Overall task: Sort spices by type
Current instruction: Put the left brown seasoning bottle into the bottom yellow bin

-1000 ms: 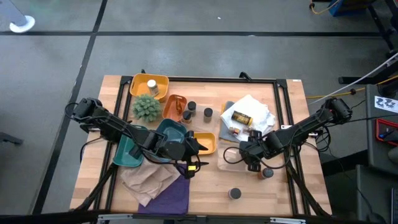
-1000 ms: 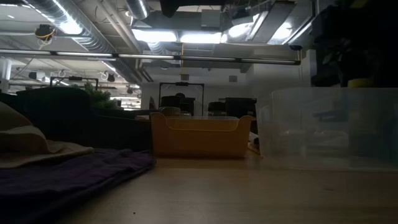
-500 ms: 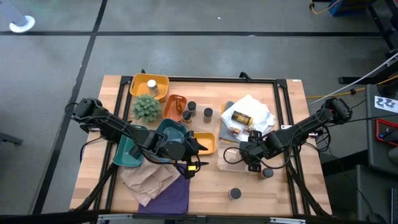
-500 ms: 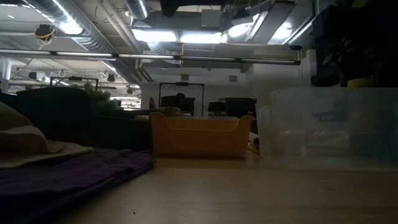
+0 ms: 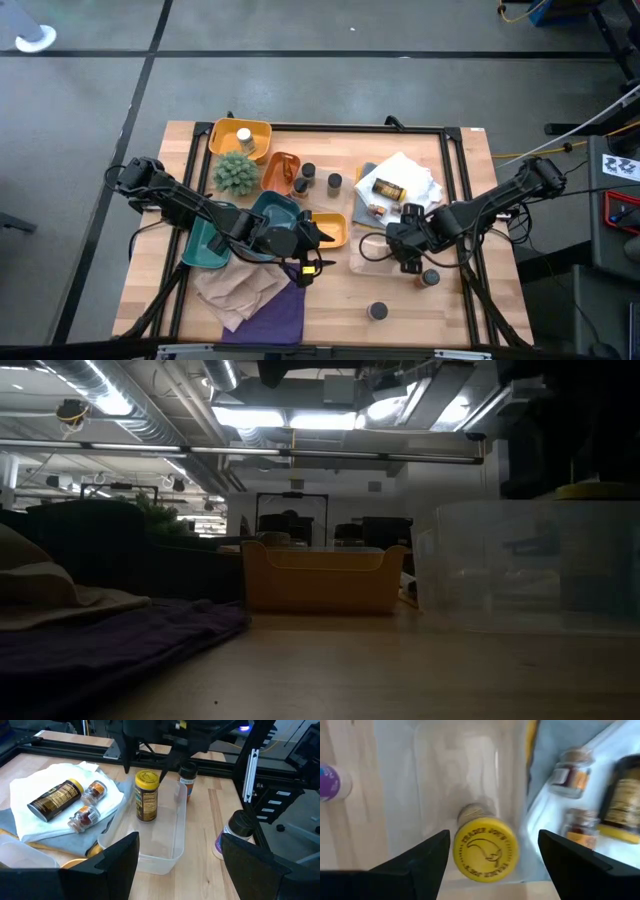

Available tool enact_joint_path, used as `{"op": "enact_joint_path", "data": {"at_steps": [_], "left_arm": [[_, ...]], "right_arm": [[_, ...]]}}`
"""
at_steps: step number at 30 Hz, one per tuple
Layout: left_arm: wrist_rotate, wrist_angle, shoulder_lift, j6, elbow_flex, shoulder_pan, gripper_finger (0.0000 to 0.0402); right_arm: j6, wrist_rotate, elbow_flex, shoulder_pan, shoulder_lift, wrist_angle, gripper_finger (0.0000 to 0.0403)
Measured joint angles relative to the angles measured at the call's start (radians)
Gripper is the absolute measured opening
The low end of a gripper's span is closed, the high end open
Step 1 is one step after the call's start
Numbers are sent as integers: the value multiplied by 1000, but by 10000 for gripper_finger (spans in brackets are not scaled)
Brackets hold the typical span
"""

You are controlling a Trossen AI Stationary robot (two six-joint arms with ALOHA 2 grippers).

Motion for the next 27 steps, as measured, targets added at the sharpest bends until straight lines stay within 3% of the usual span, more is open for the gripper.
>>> {"op": "enact_joint_path", "data": {"at_steps": [10,18,27], "left_arm": [[0,0,0,0,0,1,263],[0,0,0,15,0,2,263],[0,0,0,19,0,2,263]], "right_arm": [[6,192,39,-19,0,-13,301],[-15,185,26,-196,0,20,301],[-121,64,-79,-369,0,194,301]]}}
